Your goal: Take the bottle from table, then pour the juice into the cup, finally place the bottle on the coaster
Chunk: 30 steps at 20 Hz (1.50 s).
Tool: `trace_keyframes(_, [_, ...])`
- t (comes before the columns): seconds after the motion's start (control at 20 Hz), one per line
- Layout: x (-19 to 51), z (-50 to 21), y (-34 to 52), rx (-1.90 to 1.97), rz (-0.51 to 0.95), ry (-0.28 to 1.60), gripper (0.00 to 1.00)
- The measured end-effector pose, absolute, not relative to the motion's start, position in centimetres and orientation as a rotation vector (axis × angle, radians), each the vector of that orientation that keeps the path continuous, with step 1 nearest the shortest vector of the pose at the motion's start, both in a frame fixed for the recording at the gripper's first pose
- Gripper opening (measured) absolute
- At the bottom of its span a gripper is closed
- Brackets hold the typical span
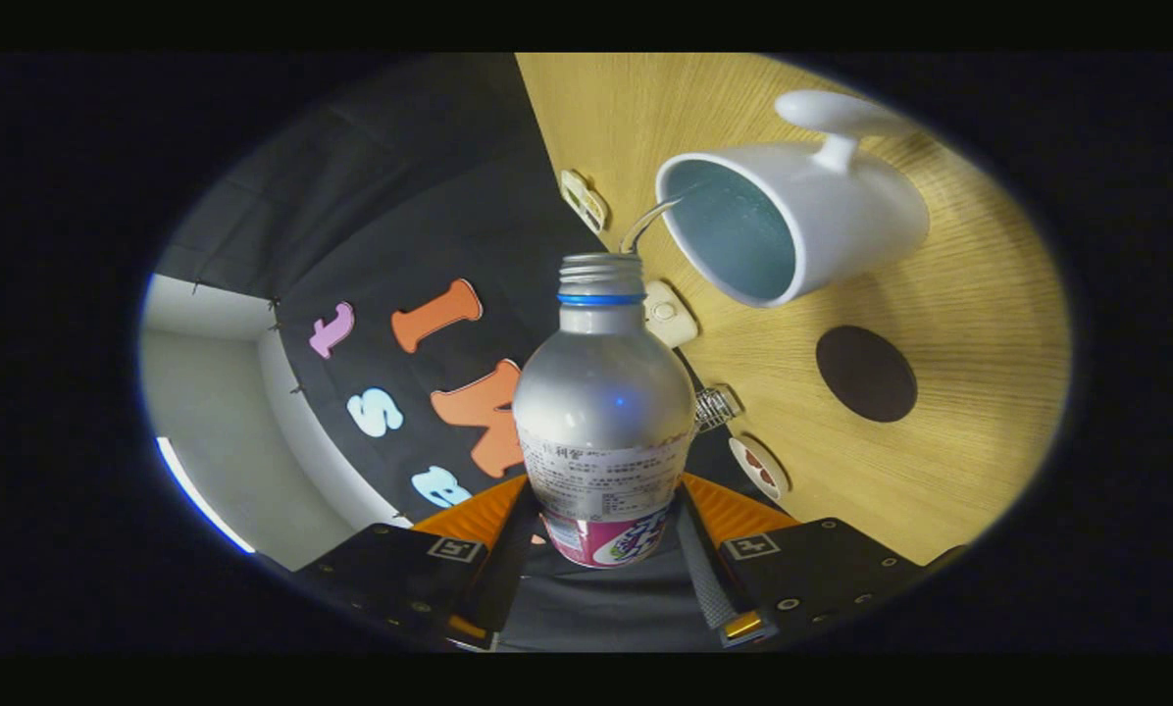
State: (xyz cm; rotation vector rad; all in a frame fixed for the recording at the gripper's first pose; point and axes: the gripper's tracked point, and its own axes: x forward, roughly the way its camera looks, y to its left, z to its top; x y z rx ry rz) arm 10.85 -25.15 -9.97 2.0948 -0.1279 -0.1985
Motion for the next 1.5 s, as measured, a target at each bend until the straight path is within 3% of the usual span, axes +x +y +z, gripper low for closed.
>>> trace_keyframes(1.5, [11.0, -5.4, -23.9, 2.261, -0.079, -0.255, 0.74])
